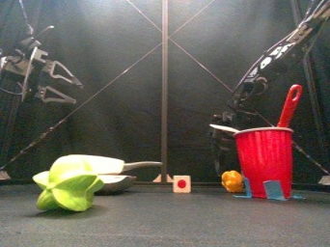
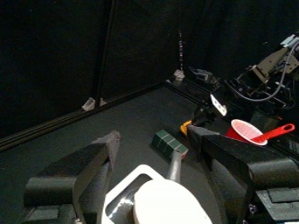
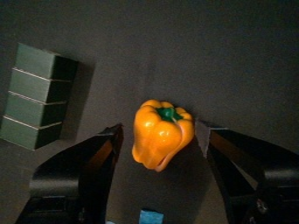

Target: Grab pan

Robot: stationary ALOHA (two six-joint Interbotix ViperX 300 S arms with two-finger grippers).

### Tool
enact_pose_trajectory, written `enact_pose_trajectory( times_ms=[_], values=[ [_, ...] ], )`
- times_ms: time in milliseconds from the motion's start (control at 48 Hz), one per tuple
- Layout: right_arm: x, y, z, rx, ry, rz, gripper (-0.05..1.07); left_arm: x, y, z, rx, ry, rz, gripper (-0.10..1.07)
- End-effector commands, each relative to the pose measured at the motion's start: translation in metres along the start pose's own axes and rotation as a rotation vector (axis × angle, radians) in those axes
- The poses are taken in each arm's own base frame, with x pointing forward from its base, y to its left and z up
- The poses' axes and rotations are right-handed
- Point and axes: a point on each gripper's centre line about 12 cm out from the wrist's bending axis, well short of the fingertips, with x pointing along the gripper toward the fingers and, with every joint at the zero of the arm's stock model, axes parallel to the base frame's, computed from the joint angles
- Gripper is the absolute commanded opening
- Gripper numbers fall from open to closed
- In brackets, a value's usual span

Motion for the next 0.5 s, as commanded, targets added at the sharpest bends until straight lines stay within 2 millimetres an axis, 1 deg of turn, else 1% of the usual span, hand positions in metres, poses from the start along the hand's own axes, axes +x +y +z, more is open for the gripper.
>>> enact_pose_trajectory(
  times_ms=[0, 146, 250, 333, 479],
  values=[
    [-0.020, 0.009, 0.015, 0.010, -0.050, 0.049, 0.97, 0.002, -0.001, 0.005, 0.001, -0.015, 0.000, 0.96],
    [-0.036, 0.012, 0.022, 0.008, -0.086, 0.065, 0.97, 0.002, -0.001, 0.005, 0.001, -0.014, 0.000, 0.96],
    [-0.048, 0.020, 0.030, 0.003, -0.118, 0.105, 0.97, 0.002, -0.001, 0.006, 0.002, -0.017, 0.003, 0.96],
    [-0.053, 0.030, 0.034, -0.016, -0.140, 0.139, 0.96, 0.002, 0.000, 0.005, 0.002, -0.017, 0.007, 0.96],
    [-0.060, 0.058, 0.037, -0.071, -0.173, 0.230, 0.96, 0.002, 0.000, 0.005, 0.001, -0.018, 0.009, 0.96]
  ],
)
